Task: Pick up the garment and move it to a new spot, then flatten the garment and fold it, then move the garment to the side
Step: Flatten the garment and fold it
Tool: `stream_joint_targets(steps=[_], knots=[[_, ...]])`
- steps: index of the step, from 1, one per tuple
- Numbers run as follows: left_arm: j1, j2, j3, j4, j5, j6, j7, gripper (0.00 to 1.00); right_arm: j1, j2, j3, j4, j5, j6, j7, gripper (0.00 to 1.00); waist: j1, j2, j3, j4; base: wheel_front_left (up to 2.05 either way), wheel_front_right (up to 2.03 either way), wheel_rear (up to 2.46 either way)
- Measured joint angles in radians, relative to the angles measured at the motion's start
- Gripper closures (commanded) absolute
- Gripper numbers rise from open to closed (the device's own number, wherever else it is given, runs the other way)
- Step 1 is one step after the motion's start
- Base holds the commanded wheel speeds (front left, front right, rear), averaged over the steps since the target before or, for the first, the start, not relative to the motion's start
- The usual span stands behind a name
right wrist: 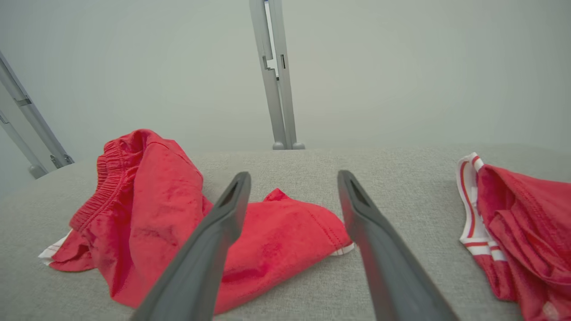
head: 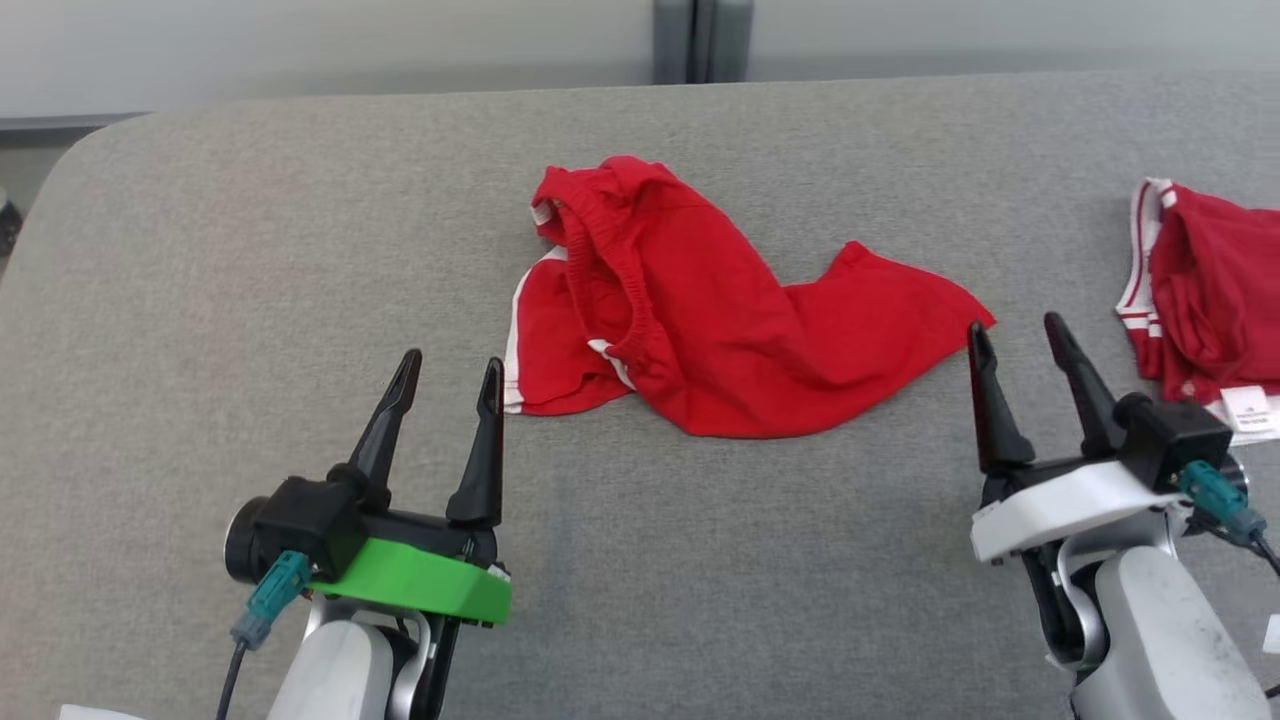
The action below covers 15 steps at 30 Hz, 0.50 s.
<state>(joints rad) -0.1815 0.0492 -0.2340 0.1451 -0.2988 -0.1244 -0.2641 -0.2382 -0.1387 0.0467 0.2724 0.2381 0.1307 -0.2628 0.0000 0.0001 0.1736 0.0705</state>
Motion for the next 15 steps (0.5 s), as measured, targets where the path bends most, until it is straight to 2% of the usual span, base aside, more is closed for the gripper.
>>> stream_joint_targets(steps=[9,15], knots=[[0.0,0.01,-0.022,0.063,0.013,-0.005,0.0,0.0,0.033,0.046,0.002,-0.036,-0.036,0.0,0.0,0.0,0.0,0.0,-0.009,-0.095,0.0,0.0,0.0],[-0.098,0.099,-0.111,0.172,0.024,-0.006,0.0,0.0,0.025,0.053,-0.003,-0.046,-0.041,0.0,0.0,0.0,0.0,0.0,0.02,-0.119,0.0,0.0,0.0]])
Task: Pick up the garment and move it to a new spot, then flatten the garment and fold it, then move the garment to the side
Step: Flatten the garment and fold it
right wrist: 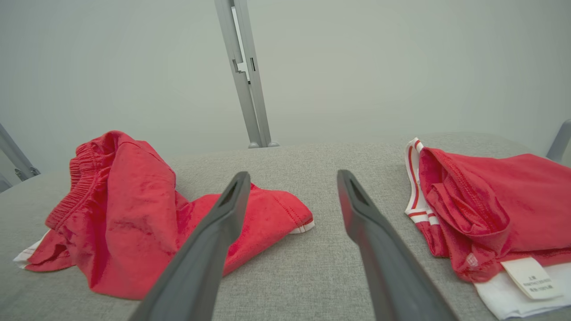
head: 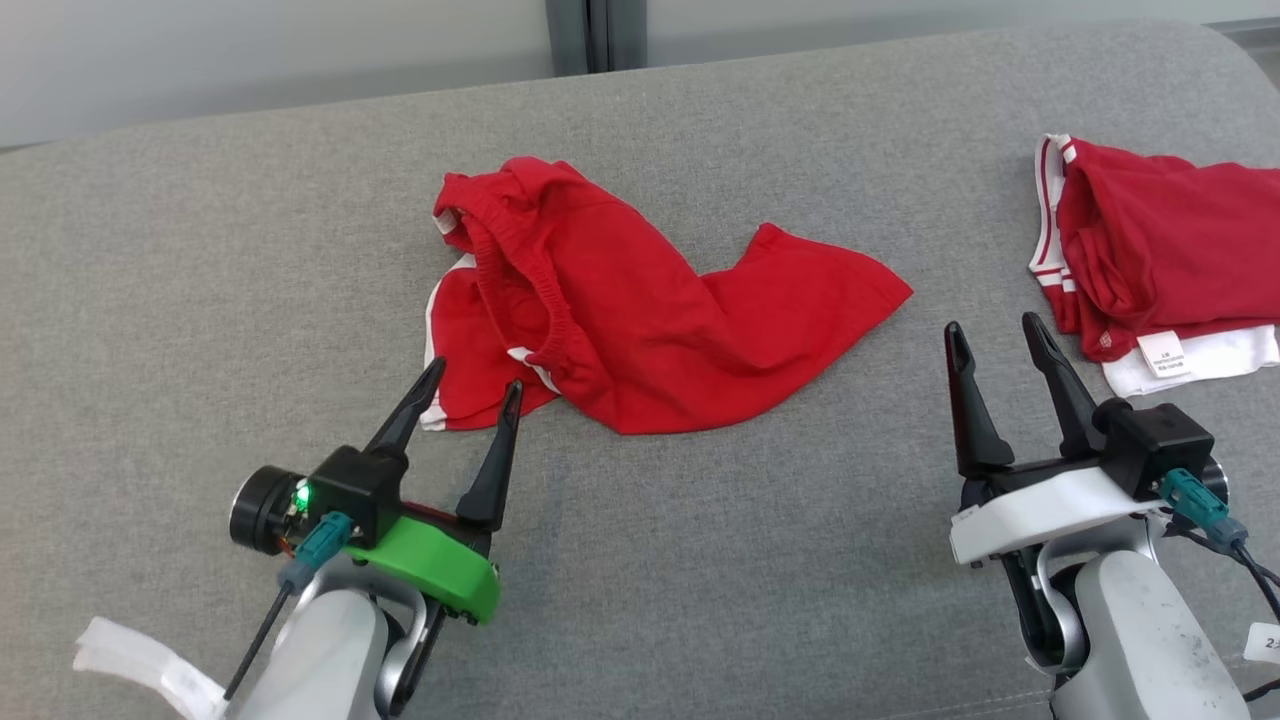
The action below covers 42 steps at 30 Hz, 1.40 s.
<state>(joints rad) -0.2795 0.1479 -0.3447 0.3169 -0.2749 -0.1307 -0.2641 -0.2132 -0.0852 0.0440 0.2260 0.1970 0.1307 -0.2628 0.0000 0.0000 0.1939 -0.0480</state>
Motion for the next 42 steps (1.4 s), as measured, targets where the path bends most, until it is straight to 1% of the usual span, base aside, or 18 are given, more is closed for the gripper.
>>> stream_joint_targets(steps=[2,6,9,14,16,20,25,29,33,42], knots=[[-0.041,0.037,-0.049,0.053,0.029,0.0,0.0,0.0,-0.002,0.002,-0.002,0.0,-0.001,0.0,0.0,0.0,0.0,0.0,0.013,-0.004,0.0,0.0,0.0],[-0.12,0.072,-0.109,0.156,0.039,-0.001,0.0,0.0,-0.016,0.008,0.004,-0.001,-0.006,0.0,0.0,0.0,0.0,0.0,0.038,-0.013,0.0,0.0,0.0],[-0.174,0.086,-0.143,0.213,0.05,-0.001,0.0,0.0,-0.022,0.011,0.006,-0.002,-0.006,0.0,0.0,0.0,0.0,0.0,0.052,-0.023,0.0,0.0,0.0],[-0.244,0.087,-0.182,0.297,0.06,-0.001,0.0,0.0,-0.033,0.015,0.006,-0.002,-0.005,0.0,0.0,0.0,0.0,0.0,0.073,-0.039,0.0,0.0,0.0],[-0.265,0.082,-0.186,0.322,0.045,-0.001,0.0,0.0,-0.038,0.018,0.007,0.003,0.016,0.0,0.0,0.0,0.0,0.0,0.08,-0.047,0.0,0.0,0.0],[-0.299,0.081,-0.198,0.339,0.045,-0.001,0.0,0.0,-0.041,0.022,0.007,0.004,0.029,0.0,0.0,0.0,0.0,0.0,0.088,-0.059,0.0,0.0,0.0],[-0.309,0.085,-0.235,0.337,0.054,-0.001,0.0,0.0,-0.044,0.024,0.007,0.009,0.029,0.0,0.0,0.0,0.0,0.0,0.089,-0.068,0.0,0.0,0.0],[-0.319,0.096,-0.26,0.327,0.085,-0.001,0.0,0.0,-0.044,0.026,0.005,0.014,0.03,0.0,0.0,0.0,0.0,0.0,0.086,-0.068,0.0,0.0,0.0],[-0.327,0.1,-0.262,0.312,0.1,0.0,0.0,0.0,-0.044,0.028,0.006,0.02,0.03,0.0,0.0,0.0,0.0,0.0,0.087,-0.068,0.0,0.0,0.0],[-0.347,0.1,-0.288,0.373,0.11,0.0,0.0,0.0,-0.05,0.031,0.012,0.028,0.03,0.0,0.0,0.0,0.0,0.0,0.094,-0.068,0.0,0.0,0.0]])
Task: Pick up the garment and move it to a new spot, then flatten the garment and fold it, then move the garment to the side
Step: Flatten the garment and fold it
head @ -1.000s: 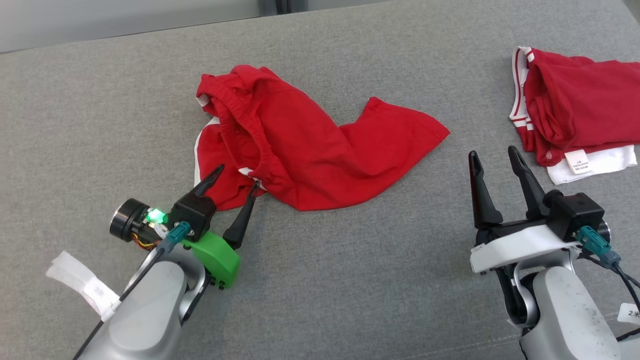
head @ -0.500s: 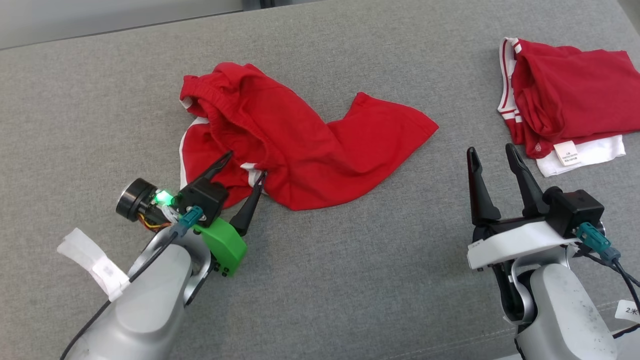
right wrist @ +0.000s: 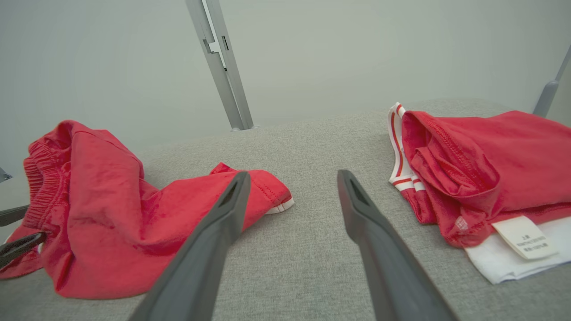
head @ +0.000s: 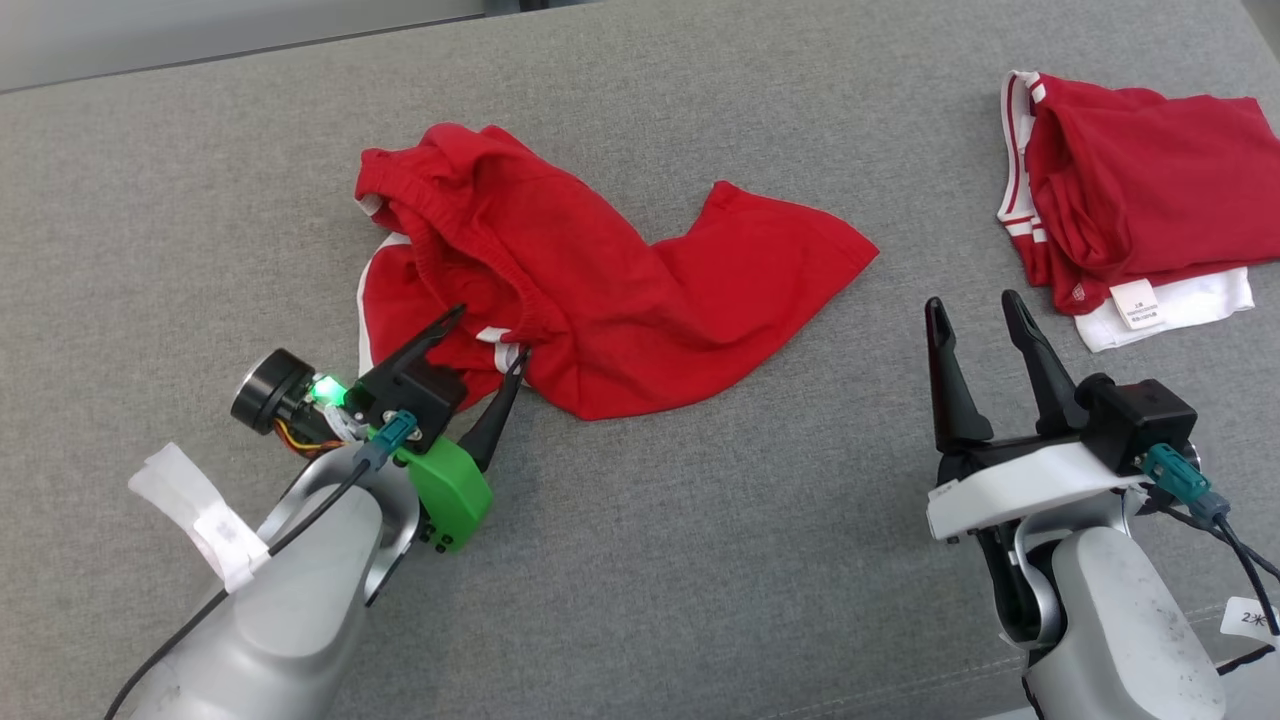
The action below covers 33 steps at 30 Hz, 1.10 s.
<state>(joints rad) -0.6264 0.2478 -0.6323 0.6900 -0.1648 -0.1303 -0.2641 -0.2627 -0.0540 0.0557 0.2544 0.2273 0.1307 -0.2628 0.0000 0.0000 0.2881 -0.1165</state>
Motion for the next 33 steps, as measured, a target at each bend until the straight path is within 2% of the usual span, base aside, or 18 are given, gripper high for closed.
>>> stream_joint_targets(steps=[1,2,3,4,10,15,25,28,33], knots=[[-0.003,-0.001,-0.006,0.005,0.0,0.0,0.0,0.02,-0.002,0.0,0.002,0.001,0.0,0.0,0.0,0.0,0.0,0.0,0.001,0.0,0.0,0.0,0.0],[-0.005,-0.002,-0.01,0.008,0.0,0.0,0.0,0.55,-0.004,0.0,0.003,0.002,0.0,0.0,0.0,0.0,0.0,0.0,0.002,0.0,0.0,0.0,0.0],[-0.01,-0.002,-0.015,0.008,0.0,0.0,0.0,0.88,-0.007,0.001,0.005,0.004,0.0,0.0,0.0,0.0,0.0,0.0,0.003,0.001,0.0,0.0,0.0],[-0.015,-0.004,-0.019,0.007,-0.001,0.0,0.0,1.0,-0.009,0.001,0.005,0.005,-0.001,0.0,0.0,0.0,0.0,0.0,0.003,0.002,0.0,0.0,0.0],[-0.021,-0.005,-0.023,-0.018,-0.024,0.0,0.0,1.0,-0.009,0.0,0.001,0.026,-0.006,0.0,0.0,0.0,0.0,0.0,0.003,0.017,0.0,0.0,0.0],[-0.011,-0.007,0.018,-0.061,-0.076,0.0,0.0,1.0,-0.021,-0.021,0.006,0.066,-0.01,0.0,0.0,0.0,0.0,0.0,-0.003,0.041,0.0,0.0,0.0],[0.051,-0.013,0.049,-0.159,-0.082,0.01,0.0,1.0,-0.163,-0.082,0.016,0.265,-0.007,0.0,0.09,0.0,0.0,0.0,-0.007,0.115,0.0,0.0,0.0],[0.055,-0.021,0.044,-0.168,-0.08,0.01,0.0,1.0,-0.205,-0.118,0.032,0.342,-0.052,0.0,0.115,0.0,0.0,0.0,-0.005,0.137,0.0,0.0,0.0],[0.055,-0.029,0.042,-0.17,-0.079,0.01,0.0,1.0,-0.248,-0.128,0.034,0.423,-0.077,0.0,0.12,0.0,0.0,0.0,-0.001,0.163,0.0,0.0,0.0]])
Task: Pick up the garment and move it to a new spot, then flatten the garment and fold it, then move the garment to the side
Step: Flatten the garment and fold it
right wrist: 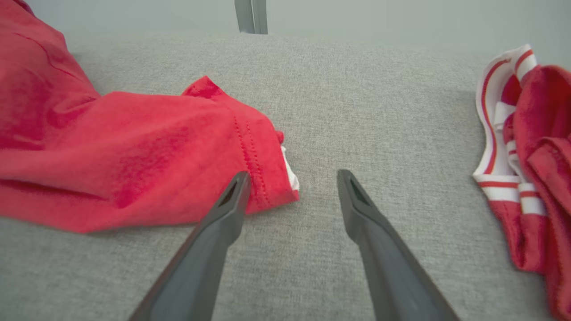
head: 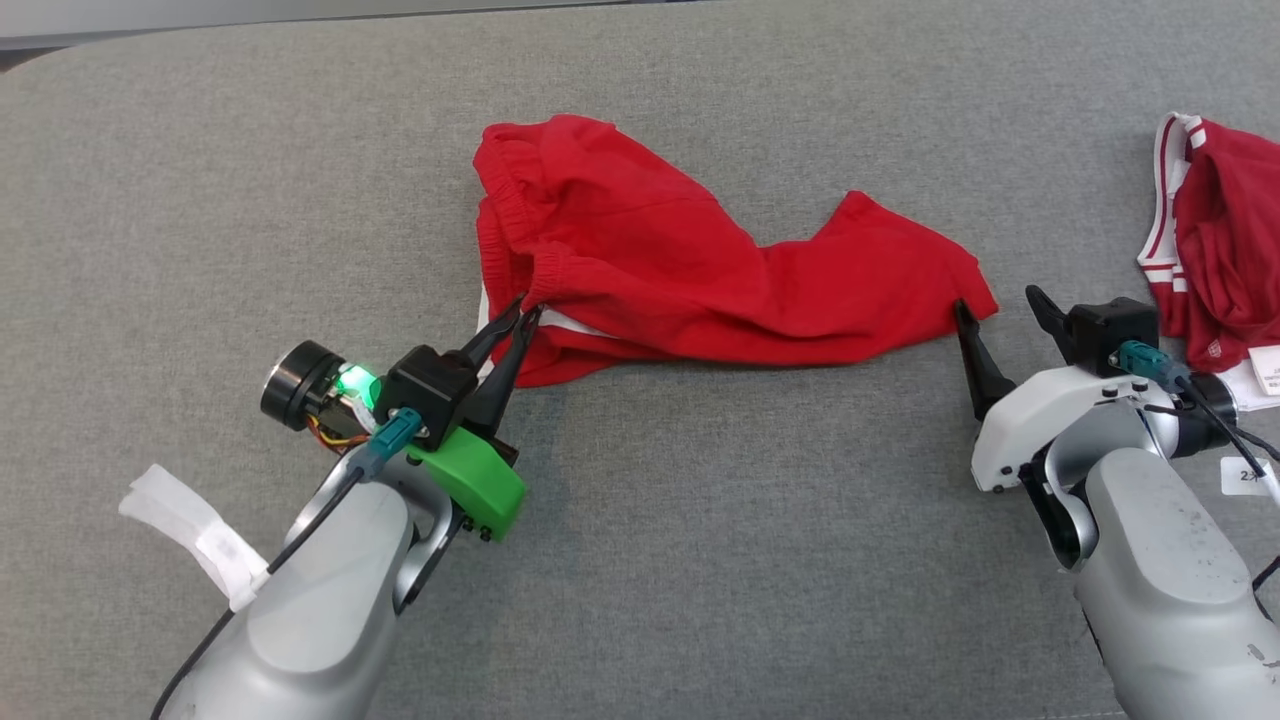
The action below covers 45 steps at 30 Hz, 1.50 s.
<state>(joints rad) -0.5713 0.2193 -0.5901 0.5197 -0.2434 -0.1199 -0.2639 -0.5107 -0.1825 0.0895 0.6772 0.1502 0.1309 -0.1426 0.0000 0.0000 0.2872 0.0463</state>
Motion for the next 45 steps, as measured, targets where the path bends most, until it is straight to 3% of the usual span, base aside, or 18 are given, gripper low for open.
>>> stream_joint_targets(steps=[19,29,30,31,39,45], knots=[[-0.004,-0.007,-0.004,-0.004,0.007,0.0,0.0,1.0,-0.135,-0.022,0.107,0.201,-0.008,0.0,-0.054,0.0,0.0,0.0,0.03,0.013,0.0,0.0,0.0],[-0.006,-0.01,-0.012,0.0,0.007,-0.003,0.0,1.0,-0.206,-0.025,0.169,0.302,0.05,-0.001,-0.063,0.0,-0.0001,0.0,0.033,0.029,0.0,0.0,0.0],[-0.006,-0.011,-0.013,0.001,0.007,-0.003,0.0,1.0,-0.211,-0.025,0.178,0.309,0.059,-0.001,-0.062,0.56,0.0,0.0,0.032,0.03,0.0,0.0,0.0],[-0.005,-0.012,-0.013,0.002,0.007,-0.003,0.0,1.0,-0.215,-0.026,0.19,0.316,0.071,-0.001,-0.062,1.0,0.0,0.0,0.03,0.03,0.0,0.0,0.0],[0.017,-0.01,0.002,0.012,-0.002,-0.003,0.0,1.0,-0.213,-0.035,0.272,0.312,0.157,0.0,-0.094,1.0,0.0,0.0,-0.006,0.022,0.0,0.0,0.0],[0.009,-0.001,0.034,-0.008,-0.048,-0.003,0.0,1.0,-0.21,-0.06,0.296,0.19,0.251,0.0,-0.112,1.0,0.0,0.0,-0.049,0.007,0.0,0.0,0.0]])
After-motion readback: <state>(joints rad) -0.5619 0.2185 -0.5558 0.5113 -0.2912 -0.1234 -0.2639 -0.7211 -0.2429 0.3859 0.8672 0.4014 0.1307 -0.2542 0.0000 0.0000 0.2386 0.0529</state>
